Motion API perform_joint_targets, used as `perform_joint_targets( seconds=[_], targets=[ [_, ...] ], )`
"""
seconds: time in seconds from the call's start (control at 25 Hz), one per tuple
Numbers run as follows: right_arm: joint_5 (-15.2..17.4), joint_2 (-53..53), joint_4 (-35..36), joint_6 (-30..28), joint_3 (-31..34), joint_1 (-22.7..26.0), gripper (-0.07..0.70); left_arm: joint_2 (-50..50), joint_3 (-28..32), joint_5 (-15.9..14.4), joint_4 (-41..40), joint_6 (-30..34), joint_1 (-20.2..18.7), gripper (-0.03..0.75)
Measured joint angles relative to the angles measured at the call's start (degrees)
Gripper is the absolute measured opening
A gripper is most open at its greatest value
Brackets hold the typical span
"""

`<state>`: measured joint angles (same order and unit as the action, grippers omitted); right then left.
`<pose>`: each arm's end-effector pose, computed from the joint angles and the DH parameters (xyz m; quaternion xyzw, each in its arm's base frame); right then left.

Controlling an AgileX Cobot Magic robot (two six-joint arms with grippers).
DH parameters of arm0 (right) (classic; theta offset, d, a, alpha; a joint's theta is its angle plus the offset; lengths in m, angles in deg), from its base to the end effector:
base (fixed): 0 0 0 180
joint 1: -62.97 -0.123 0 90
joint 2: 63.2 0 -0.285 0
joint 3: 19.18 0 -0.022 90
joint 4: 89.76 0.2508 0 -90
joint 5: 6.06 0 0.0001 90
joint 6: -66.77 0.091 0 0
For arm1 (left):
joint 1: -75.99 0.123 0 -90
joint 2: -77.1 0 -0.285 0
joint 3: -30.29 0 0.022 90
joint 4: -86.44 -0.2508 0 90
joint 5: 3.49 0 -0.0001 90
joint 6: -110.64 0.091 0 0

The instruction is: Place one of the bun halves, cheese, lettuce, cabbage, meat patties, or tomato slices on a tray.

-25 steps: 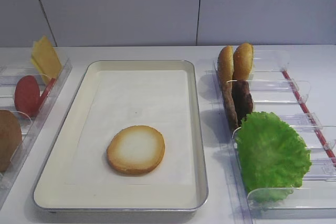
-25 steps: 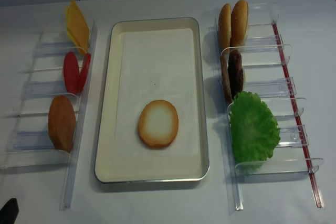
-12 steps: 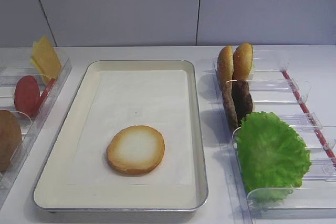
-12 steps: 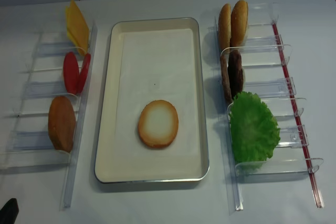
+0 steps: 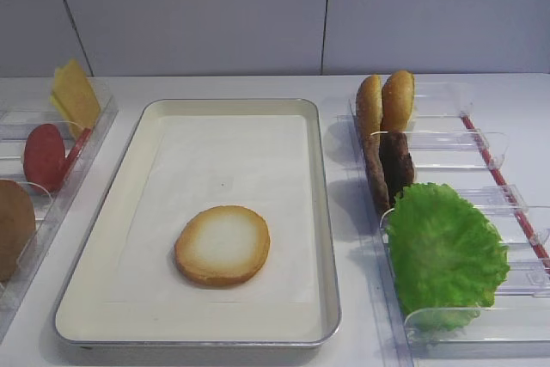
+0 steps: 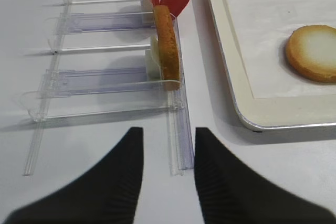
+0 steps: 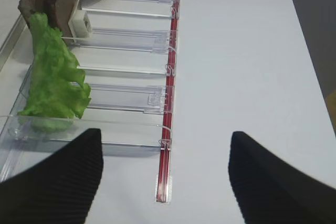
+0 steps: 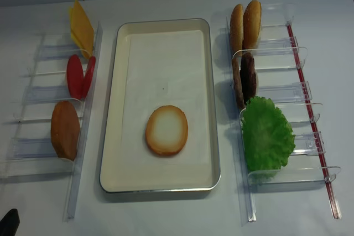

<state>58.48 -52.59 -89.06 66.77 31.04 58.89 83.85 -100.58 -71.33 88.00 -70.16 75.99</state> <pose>0.0022 0.0012 0.2642 -0.0318 0.8879 0.0224 0.4584 -0.0121 -0.0023 0.2648 -0.0047 0.8817 -0.0168 0.4715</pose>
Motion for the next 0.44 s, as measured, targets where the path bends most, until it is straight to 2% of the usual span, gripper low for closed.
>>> perform_joint_targets(
  seconds=[0.44],
  targets=[
    [0.00, 0.00, -0.13, 0.00, 0.00, 0.00, 0.522, 0.00, 0.00, 0.00, 0.00, 0.00, 0.00, 0.223]
  ],
)
